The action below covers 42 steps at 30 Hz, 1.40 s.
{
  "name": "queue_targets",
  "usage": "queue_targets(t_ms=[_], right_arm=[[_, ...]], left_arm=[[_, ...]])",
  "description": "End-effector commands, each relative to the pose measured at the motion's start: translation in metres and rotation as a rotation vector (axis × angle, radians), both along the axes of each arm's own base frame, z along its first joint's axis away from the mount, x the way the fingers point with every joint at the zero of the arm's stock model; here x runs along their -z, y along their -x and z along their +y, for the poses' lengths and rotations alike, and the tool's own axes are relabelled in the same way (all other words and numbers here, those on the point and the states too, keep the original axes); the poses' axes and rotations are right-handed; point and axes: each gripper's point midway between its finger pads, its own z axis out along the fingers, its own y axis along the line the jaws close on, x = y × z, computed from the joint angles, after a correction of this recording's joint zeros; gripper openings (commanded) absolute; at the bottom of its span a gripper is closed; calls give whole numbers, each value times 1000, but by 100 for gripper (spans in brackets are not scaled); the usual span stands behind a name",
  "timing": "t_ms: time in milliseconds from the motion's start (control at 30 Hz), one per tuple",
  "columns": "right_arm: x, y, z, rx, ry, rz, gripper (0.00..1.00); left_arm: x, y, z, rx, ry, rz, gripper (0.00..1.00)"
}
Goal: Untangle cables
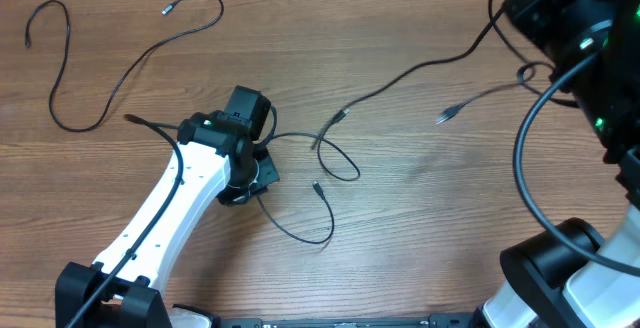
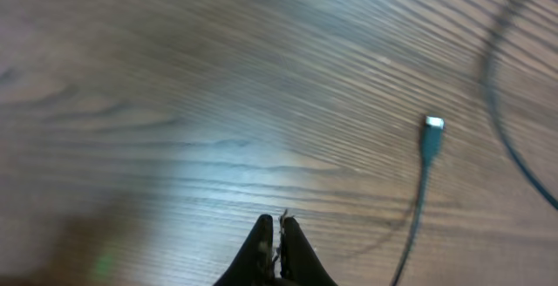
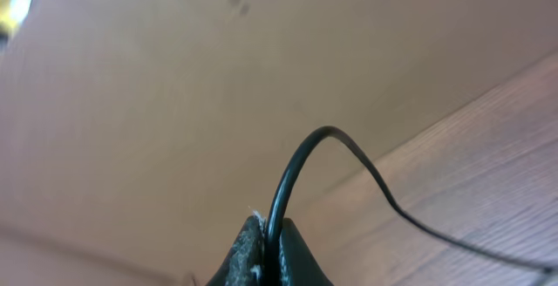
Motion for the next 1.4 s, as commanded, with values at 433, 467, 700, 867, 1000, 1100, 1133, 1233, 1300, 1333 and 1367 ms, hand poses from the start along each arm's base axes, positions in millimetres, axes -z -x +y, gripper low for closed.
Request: queue_targets(t_ms=[433, 467, 700, 867, 1000, 1100, 1133, 1233, 1300, 1333, 1367], right_arm=[[1, -14, -15, 127, -48, -8, 4], [0, -14, -22, 168, -39, -15, 4], [-7, -13, -40, 280, -40, -51, 4], [-17, -4, -77, 524, -95, -123, 4], [-15, -13, -48, 335, -70, -88, 4], [-22, -20, -8, 60, 55, -102, 4], [-24, -20, -1, 11, 89, -114, 4], [-27, -23, 3, -31, 203, -137, 4], [-22, -24, -18, 89, 219, -106, 4], [-15, -23, -34, 206, 172, -75, 4], [-11, -22, -42, 265, 119, -60, 4]], left_arm=[[-7, -33, -14, -104, 91, -124, 44], [-7, -32, -14, -105, 89, -119, 44], [-6, -29, -16, -39, 89, -111, 63], [-6, -27, -16, -32, 87, -104, 60], [-6, -27, -16, -32, 87, -105, 66], [-6, -27, -16, -35, 89, -107, 68], [-6, -27, -16, -35, 89, -107, 68], [-6, -27, -17, -36, 89, -107, 70], [-6, -27, -17, -35, 93, -105, 71], [-6, -26, -19, -33, 104, -99, 71], [-7, -25, -21, -32, 113, -96, 71]])
